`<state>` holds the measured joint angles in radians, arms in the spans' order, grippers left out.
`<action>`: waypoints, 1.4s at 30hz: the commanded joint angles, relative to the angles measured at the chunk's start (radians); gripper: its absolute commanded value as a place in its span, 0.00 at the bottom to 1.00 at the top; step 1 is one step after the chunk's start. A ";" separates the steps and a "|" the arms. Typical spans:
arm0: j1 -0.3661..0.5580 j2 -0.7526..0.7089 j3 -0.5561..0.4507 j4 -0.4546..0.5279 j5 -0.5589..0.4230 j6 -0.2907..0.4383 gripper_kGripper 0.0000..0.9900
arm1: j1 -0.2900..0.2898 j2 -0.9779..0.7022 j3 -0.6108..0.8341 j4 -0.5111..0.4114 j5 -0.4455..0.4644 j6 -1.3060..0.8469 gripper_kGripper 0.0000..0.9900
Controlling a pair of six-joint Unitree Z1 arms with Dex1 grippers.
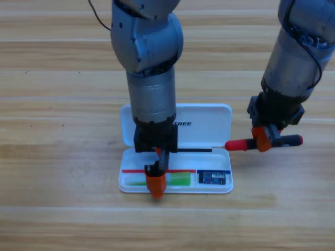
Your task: Clean up eraser and pencils
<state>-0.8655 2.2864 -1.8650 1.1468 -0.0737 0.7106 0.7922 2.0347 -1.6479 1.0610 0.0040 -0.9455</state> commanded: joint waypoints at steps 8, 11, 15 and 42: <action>0.068 -0.297 -0.010 0.191 0.005 -0.019 1.00 | 0.085 0.188 -0.207 0.036 0.007 0.047 0.00; 0.157 -0.433 0.003 0.225 0.022 0.015 1.00 | 0.104 0.248 -0.283 0.060 0.007 0.060 0.00; 0.319 -0.564 0.056 0.231 0.032 0.096 1.00 | 0.133 0.308 -0.359 0.083 0.007 0.076 0.00; 0.500 -0.673 0.354 0.011 -0.008 0.106 1.00 | 0.173 0.361 -0.421 0.088 0.010 0.131 0.82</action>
<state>-0.3812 1.6249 -1.5314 1.1770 -0.0694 0.8241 0.9377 2.3407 -2.0708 1.1301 0.0040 -0.8310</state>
